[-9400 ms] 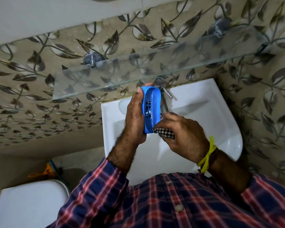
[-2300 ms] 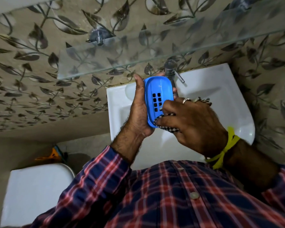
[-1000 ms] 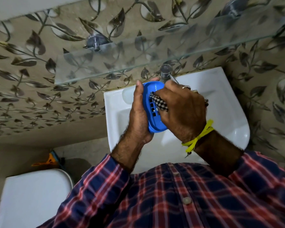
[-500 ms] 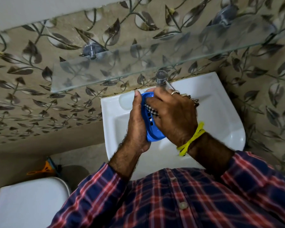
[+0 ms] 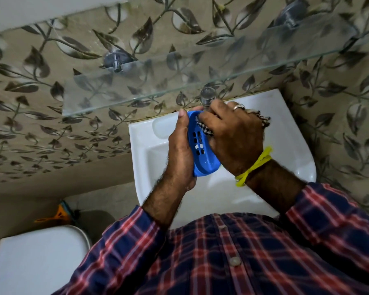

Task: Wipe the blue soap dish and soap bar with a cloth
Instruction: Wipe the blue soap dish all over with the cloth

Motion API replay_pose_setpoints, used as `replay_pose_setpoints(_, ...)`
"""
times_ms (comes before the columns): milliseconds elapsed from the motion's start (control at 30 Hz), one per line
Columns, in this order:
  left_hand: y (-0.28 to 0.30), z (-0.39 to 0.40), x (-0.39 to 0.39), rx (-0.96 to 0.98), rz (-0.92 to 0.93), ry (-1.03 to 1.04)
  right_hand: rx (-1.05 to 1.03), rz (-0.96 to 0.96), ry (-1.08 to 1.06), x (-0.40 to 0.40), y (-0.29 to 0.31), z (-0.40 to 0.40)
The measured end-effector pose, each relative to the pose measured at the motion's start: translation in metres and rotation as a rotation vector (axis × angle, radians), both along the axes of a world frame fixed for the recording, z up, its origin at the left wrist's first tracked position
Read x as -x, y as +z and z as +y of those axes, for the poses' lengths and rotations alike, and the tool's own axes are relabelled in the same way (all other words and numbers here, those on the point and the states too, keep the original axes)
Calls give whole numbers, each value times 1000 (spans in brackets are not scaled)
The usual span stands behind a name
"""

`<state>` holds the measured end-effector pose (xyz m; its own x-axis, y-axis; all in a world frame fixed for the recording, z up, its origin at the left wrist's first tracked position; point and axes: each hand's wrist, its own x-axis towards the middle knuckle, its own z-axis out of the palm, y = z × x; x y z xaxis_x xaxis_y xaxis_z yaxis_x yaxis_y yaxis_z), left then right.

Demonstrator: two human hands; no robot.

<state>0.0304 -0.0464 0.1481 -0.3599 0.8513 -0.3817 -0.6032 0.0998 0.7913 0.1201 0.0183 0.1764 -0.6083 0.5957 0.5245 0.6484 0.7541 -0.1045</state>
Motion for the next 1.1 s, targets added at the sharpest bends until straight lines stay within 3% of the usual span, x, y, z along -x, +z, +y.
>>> replay_pose_setpoints(100, -6, -1, 3, 19, 10, 2, 227, -52, 7, -9, 2, 2)
replay_pose_setpoints(200, -7, 1, 7, 29, 70, 8, 418, 147, -13, -17, 6, 7)
replay_pose_setpoints(367, -6, 2, 1, 33, 51, 6, 220, 87, 14, 1, 5, 1)
replay_pose_setpoints(567, -10, -2, 17, 18, 0, 32, 339, -36, 73, -12, -9, -13)
replay_pose_setpoints(733, -8, 0, 8, 28, 26, 10, 254, 40, -38, 2, -2, -1)
replay_pose_setpoints(900, -5, 2, 20, 27, 82, 21, 322, -40, 89, -16, -10, -15)
replay_pose_setpoints(1000, -2, 5, 9, 31, 114, -17, 145, 90, 17, -7, -5, -9)
replay_pose_setpoints(1100, 1, 5, 6, 40, 73, -7, 49, 47, -9, 6, -1, 3)
